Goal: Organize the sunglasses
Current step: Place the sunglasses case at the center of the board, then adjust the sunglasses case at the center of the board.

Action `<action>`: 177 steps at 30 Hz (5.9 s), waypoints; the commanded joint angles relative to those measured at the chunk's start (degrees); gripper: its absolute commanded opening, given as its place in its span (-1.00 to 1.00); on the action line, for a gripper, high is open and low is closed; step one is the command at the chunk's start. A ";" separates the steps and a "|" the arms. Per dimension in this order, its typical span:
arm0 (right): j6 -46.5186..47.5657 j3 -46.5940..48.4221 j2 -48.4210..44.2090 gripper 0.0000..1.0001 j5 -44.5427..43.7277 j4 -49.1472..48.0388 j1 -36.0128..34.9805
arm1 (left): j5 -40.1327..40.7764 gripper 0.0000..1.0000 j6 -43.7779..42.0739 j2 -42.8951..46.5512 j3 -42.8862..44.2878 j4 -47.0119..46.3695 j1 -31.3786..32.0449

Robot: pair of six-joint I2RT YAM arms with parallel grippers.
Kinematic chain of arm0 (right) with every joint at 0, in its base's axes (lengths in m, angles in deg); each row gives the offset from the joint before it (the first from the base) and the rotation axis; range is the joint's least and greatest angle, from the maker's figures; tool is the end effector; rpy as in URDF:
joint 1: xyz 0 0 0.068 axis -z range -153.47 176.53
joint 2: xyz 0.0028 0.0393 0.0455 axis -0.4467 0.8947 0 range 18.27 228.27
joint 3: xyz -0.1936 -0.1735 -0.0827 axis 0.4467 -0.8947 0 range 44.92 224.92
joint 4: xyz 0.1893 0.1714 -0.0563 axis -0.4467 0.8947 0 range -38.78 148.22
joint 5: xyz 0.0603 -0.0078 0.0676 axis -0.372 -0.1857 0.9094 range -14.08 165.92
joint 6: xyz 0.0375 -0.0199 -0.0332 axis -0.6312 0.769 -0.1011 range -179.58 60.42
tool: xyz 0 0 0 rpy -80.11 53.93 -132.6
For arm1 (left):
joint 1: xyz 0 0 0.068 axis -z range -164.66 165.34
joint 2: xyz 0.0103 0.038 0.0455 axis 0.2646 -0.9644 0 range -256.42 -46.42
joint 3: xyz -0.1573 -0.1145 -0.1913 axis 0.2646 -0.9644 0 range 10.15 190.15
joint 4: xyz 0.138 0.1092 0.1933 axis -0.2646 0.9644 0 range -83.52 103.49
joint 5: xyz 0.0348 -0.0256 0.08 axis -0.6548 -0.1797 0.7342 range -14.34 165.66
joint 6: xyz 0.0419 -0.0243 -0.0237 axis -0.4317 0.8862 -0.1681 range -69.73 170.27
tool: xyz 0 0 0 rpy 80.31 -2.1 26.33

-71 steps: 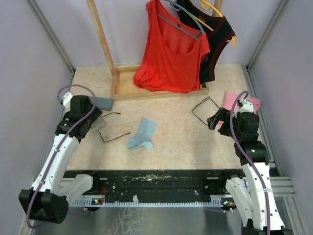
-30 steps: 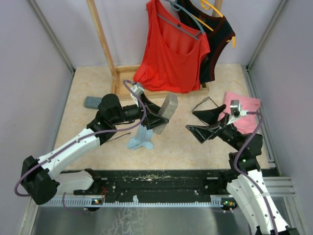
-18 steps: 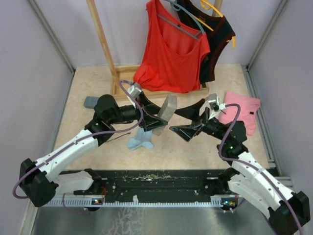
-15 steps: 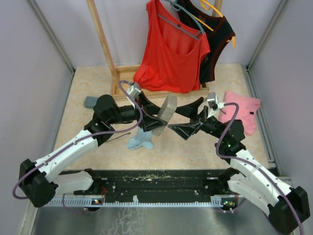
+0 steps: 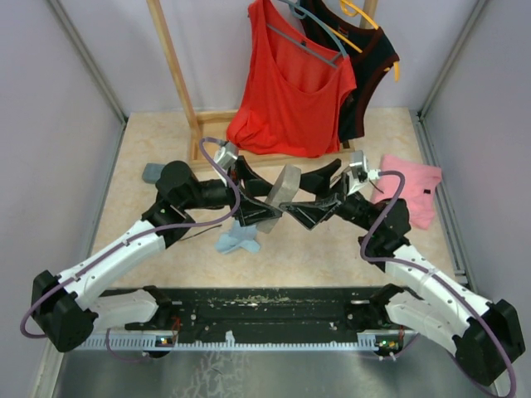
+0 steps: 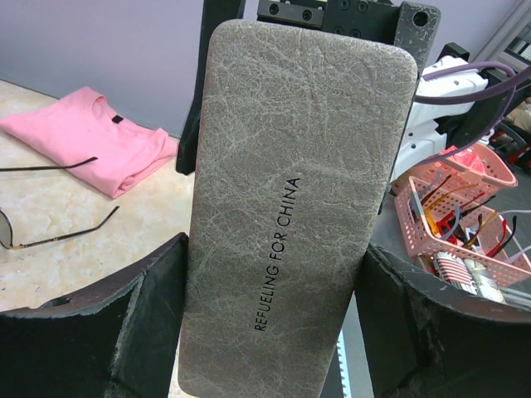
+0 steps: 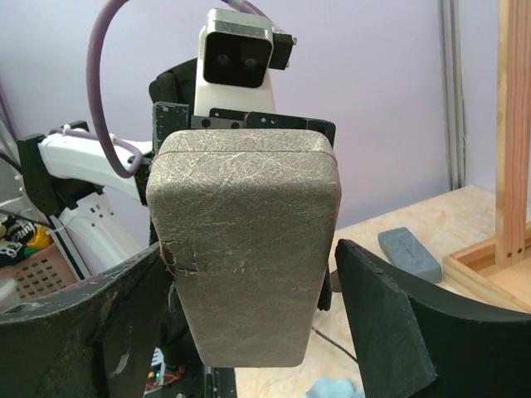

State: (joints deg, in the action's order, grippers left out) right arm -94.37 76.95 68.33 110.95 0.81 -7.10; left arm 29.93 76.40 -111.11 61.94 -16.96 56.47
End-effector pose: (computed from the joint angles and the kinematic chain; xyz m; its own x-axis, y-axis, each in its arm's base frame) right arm 0.1463 0.1219 0.3525 -0.1229 0.4794 -0.8690 -0.9583 0.1703 0.2295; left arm 0.1764 -0.1879 0.3742 -0.3119 -0.1358 -0.9404 0.9490 0.0034 -0.3152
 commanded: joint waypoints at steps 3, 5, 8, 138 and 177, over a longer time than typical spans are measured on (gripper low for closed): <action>-0.92 3.61 1.46 0.43 0.51 -4.77 -0.89 | -1.84 -1.00 0.16 1.53 0.42 -4.16 0.10; -0.90 3.65 1.72 0.35 0.78 -4.70 -1.15 | -1.56 -1.00 0.14 1.49 0.33 -4.20 0.09; -0.99 3.57 2.09 0.24 0.97 -4.45 -1.43 | -1.39 -1.00 0.31 1.42 0.33 -4.24 0.07; -7.62 12.65 10.15 0.92 -39.49 70.93 15.82 | 72.75 0.96 17.66 -7.93 13.02 60.11 9.01; -5.05 6.30 -20.90 0.94 -45.95 81.99 24.05 | 76.78 0.89 26.88 -59.07 45.69 64.62 24.52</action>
State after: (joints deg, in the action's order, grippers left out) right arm -100.55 83.16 47.37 65.09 84.54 16.71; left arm 105.49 100.92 -168.29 106.09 45.23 80.82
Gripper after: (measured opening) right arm 0.972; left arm 0.951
